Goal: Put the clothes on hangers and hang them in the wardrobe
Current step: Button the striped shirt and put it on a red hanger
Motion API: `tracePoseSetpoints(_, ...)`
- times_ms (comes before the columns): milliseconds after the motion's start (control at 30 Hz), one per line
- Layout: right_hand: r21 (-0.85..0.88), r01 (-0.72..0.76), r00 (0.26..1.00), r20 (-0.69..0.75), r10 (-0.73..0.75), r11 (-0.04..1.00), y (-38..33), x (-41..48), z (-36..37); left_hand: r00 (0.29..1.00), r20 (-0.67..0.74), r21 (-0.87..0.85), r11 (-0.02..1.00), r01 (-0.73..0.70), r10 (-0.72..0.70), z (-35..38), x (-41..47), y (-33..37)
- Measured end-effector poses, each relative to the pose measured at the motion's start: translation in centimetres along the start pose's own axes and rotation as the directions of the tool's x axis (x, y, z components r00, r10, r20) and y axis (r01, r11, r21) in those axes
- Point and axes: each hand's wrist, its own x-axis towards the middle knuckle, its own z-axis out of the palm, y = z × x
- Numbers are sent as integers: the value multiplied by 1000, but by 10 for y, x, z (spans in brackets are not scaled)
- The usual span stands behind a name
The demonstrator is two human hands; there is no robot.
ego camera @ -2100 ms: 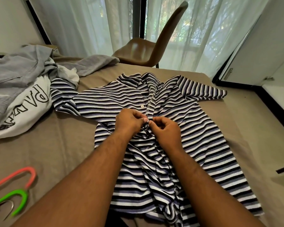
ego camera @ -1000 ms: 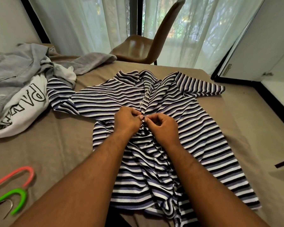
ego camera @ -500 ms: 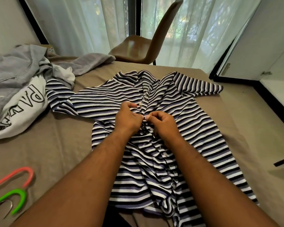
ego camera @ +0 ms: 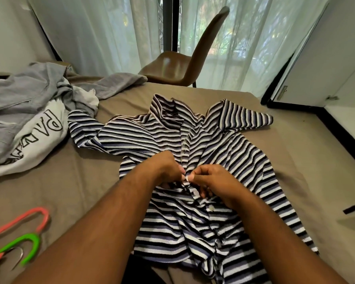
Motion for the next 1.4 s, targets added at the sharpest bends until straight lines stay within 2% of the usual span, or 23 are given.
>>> tracePoseSetpoints(100, -2, -13, 996, -86, 13, 1000, 1, -10, 2, 1000, -15, -49, 999, 17, -18, -4, -2, 1)
tracePoseSetpoints(167, 45, 10, 987, -158, -3, 999, -6, -8, 2, 990, -141, -102, 995, 13, -28, -9, 6, -1)
tracePoseSetpoints(233, 67, 77, 960, -274, -56, 995, -17, -1, 3, 945, -326, -132, 991, -38, -7, -12, 17, -3)
tracePoseSetpoints(300, 56, 112, 933, -350, -86, 992, -29, 11, 5, 872, -486, -68, 992, -102, 56, -13, 26, -5)
tracePoseSetpoints(367, 49, 72, 934, -353, -50, 996, -40, 26, 7, 831, -549, -10, 993, -116, 91, -9, 33, -6)
tracePoseSetpoints(500, -184, -82, 927, -375, 7, 979, -41, 51, 13, 848, -525, 28, 997, -67, 72, 1, 47, -13)
tracePoseSetpoints(567, -198, -97, 909, -417, 6, 975, -33, 58, 14, 861, -504, 19, 998, -59, 61, 1, 53, -16)
tracePoseSetpoints(633, -93, -81, 888, -458, 29, 992, -27, 58, 12, 884, -463, 20, 998, -62, 64, 0, 55, -16)
tracePoseSetpoints(700, 129, -21, 856, -510, 84, 991, -23, 55, 6, 907, -413, 56, 996, -66, 84, 1, 56, -15)
tracePoseSetpoints(767, 341, 57, 836, -530, 141, 938, -18, 51, -1, 914, -395, 82, 995, -65, 92, 3, 56, -13)
tracePoseSetpoints(833, 416, 103, 847, -514, 140, 904, -12, 48, -4, 910, -403, 96, 993, -64, 98, 5, 56, -13)
tracePoseSetpoints(1000, 427, 169, 863, -499, 76, 888, 0, 49, -4, 903, -414, 109, 991, -78, 116, 11, 54, -9)
tracePoseSetpoints(1167, 366, 162, 895, -446, 20, 916, -1, 44, -3, 875, -472, 115, 991, -61, 109, 21, 50, -4)
tracePoseSetpoints(1233, 332, 170, 885, -466, 5, 928, -5, 43, -1, 886, -457, 44, 997, -63, 76, 16, 50, -4)
tracePoseSetpoints(1400, 141, 224, 828, -549, -112, 964, -18, 44, 10, 912, -403, -238, 953, -188, 79, -5, 49, -3)
